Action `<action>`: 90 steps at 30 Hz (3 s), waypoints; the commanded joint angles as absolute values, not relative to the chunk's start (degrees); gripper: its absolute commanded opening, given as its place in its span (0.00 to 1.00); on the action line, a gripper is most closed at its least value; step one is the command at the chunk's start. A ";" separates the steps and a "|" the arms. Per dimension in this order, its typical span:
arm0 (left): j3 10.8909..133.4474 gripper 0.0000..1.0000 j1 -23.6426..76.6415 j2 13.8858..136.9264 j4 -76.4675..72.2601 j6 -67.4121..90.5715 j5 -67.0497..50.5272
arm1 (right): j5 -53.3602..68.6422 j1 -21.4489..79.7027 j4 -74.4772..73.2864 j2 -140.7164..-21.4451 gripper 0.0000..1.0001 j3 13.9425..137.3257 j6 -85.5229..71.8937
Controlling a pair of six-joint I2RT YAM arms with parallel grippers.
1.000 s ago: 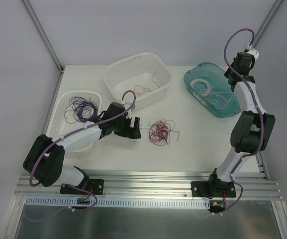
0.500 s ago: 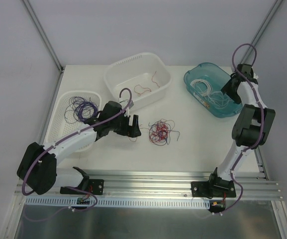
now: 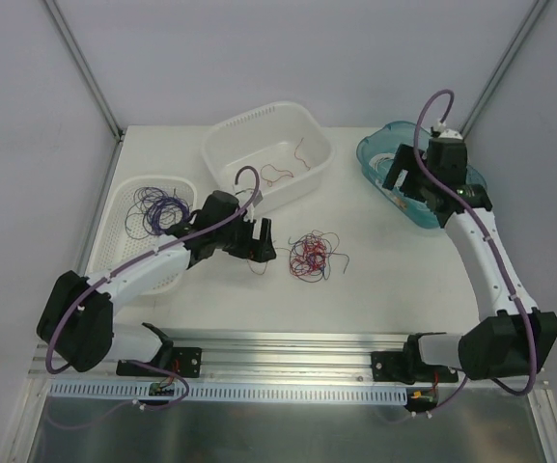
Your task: Untangle the cables
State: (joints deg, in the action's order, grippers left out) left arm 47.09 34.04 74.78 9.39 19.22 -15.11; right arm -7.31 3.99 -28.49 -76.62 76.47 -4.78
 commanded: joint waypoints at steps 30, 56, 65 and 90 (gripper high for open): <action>61.00 0.30 38.85 98.53 10.81 50.72 -1.58 | -3.25 32.34 -9.94 -71.89 1.00 44.12 -12.13; 57.39 0.74 39.46 91.13 12.21 78.12 2.99 | -5.01 33.93 -10.20 -68.56 1.00 43.07 -12.66; 63.28 0.66 40.96 98.43 14.76 86.74 5.36 | -4.75 33.93 -9.67 -67.15 1.00 41.14 -12.57; 55.90 0.00 41.04 81.85 16.61 64.45 2.03 | -5.70 36.82 -9.31 -84.98 0.99 51.50 -18.36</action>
State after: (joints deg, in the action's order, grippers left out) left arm 56.31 40.58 87.53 15.75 73.30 4.03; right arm -3.88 35.97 -9.54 -82.41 48.49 -15.29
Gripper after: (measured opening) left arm 0.008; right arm 0.992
